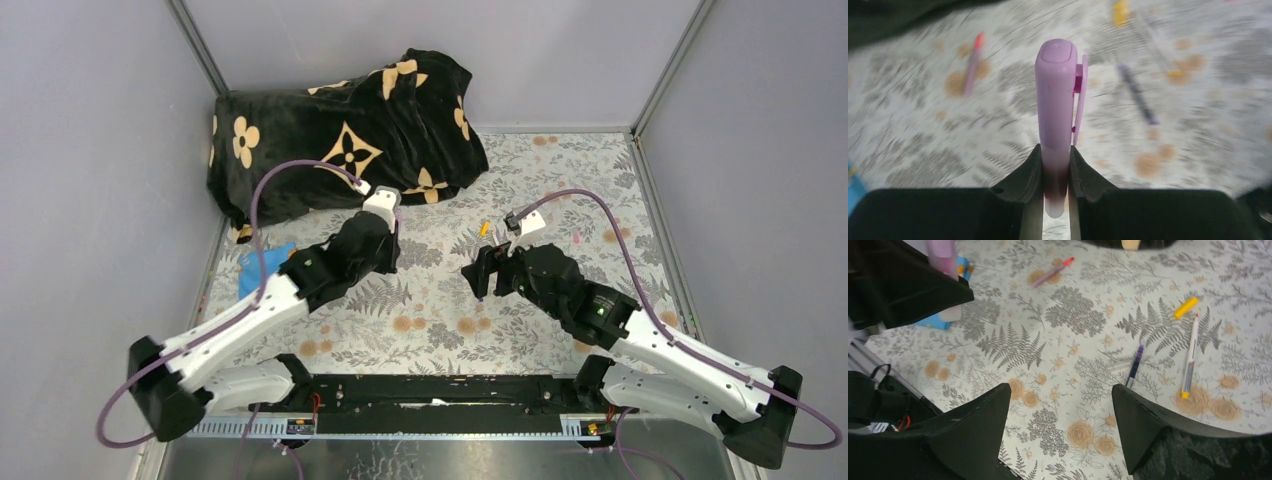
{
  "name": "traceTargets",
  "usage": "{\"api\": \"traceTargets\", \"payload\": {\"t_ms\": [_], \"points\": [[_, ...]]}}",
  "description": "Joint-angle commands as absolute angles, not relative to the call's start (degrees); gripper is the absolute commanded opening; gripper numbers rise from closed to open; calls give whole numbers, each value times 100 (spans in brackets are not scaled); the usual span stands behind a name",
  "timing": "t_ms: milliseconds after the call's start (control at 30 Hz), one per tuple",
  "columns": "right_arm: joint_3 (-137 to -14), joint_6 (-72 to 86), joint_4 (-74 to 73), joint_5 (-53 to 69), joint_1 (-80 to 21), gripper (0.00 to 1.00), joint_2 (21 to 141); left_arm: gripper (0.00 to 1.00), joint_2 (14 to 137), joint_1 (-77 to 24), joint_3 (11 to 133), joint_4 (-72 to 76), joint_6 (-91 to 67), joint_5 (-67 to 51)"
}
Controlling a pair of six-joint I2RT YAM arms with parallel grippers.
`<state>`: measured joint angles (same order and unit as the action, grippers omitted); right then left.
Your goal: Insert the pens into the pen caps
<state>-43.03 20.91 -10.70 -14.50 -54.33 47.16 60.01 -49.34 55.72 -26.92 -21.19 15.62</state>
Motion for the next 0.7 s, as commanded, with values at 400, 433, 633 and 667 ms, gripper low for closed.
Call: {"api": "traceTargets", "payload": {"t_ms": [400,433,633,667], "points": [[-4562,2783,-1773,-2039,-5457,84,5489,0,8769,-3226,5472,-3561,-2600,2606],[-4562,2776,-1788,-2039,-5458,84,5497,0,8866,-3140,5451,-3516,-2608,2537],[-4568,2680,-1802,-1906,-5457,84,5601,0,9430,-2918,5486,-3444,-2567,2360],[-4562,2674,-1802,-1884,-5458,84,5621,0,9494,-2918,5499,-3464,-2590,2379]]}}
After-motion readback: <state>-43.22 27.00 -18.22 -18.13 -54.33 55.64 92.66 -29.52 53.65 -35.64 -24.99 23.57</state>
